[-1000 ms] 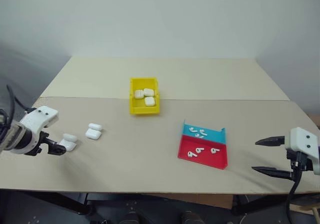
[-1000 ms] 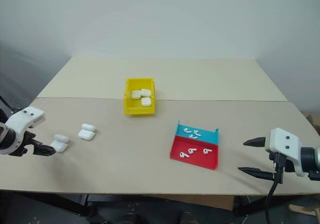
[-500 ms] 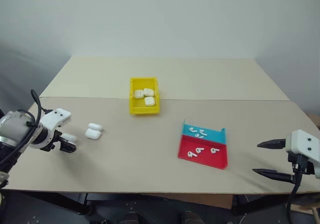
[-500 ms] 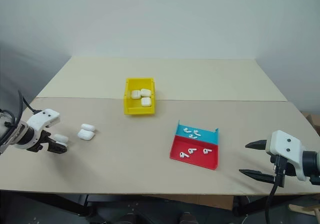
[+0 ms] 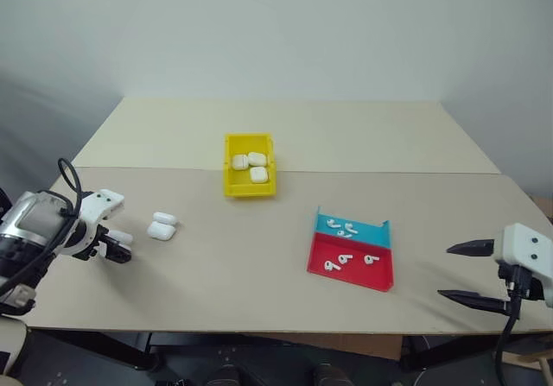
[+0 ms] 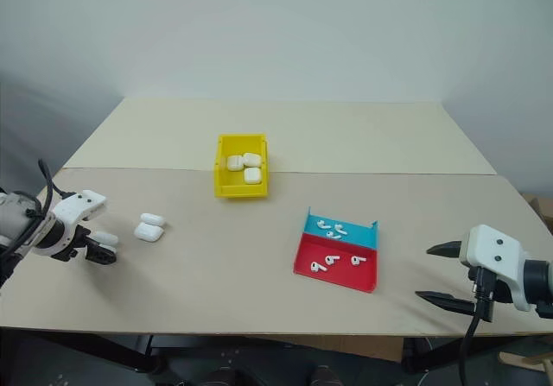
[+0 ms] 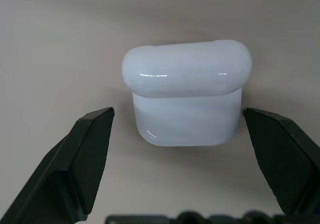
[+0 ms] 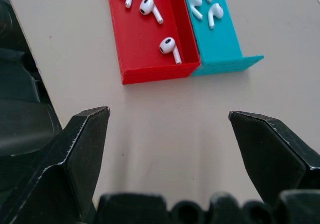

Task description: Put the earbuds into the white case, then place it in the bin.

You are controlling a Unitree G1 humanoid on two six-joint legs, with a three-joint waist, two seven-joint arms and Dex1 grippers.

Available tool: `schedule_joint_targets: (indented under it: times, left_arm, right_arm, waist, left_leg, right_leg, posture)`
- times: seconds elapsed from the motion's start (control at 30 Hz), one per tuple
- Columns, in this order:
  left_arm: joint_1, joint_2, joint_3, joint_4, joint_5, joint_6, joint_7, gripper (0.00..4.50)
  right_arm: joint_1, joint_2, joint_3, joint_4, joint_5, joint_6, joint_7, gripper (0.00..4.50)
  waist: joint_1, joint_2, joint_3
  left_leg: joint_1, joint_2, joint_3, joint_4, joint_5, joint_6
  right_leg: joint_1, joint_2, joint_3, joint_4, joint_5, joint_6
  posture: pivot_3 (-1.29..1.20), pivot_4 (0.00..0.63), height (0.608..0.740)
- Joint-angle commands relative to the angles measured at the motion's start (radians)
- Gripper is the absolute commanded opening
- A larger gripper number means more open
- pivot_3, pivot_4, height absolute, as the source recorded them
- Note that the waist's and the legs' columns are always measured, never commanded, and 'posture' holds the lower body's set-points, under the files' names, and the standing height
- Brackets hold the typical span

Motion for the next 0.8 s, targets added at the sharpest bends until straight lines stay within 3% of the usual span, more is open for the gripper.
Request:
schedule_joint_targets:
  times: [0.03, 0.33, 0.57, 0.8]
  left_arm:
    - [-0.025, -0.012, 0.005, 0.028, 0.030, 0.006, -0.008, 4.50]
    - [-0.025, -0.032, 0.003, 0.038, 0.046, 0.032, -0.029, 4.50]
    - [-0.024, -0.051, -0.003, 0.077, 0.063, 0.015, -0.039, 2.77]
    - [-0.006, -0.028, 0.036, -0.014, 0.057, 0.009, -0.044, 2.77]
  right_arm:
    - [-0.006, -0.006, -0.020, -0.002, -0.008, -0.020, -0.001, 4.44]
    - [-0.010, -0.004, 0.008, 0.021, -0.058, -0.062, -0.011, 4.44]
    - [-0.010, 0.002, 0.016, 0.027, -0.076, -0.084, -0.024, 4.50]
    - [-0.006, 0.007, 0.008, 0.020, -0.072, -0.086, -0.025, 4.50]
  waist:
    - [0.000, 0.000, 0.000]
    - [0.001, 0.001, 0.000]
    - [0.001, 0.003, -0.002]
    - [0.001, 0.004, -0.002]
  left_leg:
    - [0.000, 0.000, 0.000, 0.000, 0.000, 0.000]
    - [0.001, 0.000, 0.000, 0.000, 0.000, 0.000]
    - [0.002, 0.000, 0.000, 0.000, 0.000, 0.000]
    - [0.003, 0.000, 0.000, 0.001, 0.000, 0.000]
  right_leg:
    - [0.000, 0.000, 0.000, 0.000, 0.000, 0.000]
    - [0.001, 0.000, 0.000, 0.000, 0.000, 0.000]
    - [0.002, 0.000, 0.000, 0.002, 0.000, 0.000]
    - [0.002, 0.000, 0.001, 0.004, 0.000, 0.000]
  posture:
    - [0.00, 0.150, 0.740]
    - [0.00, 0.150, 0.740]
    - [0.00, 0.150, 0.740]
    - [0.00, 0.150, 0.740]
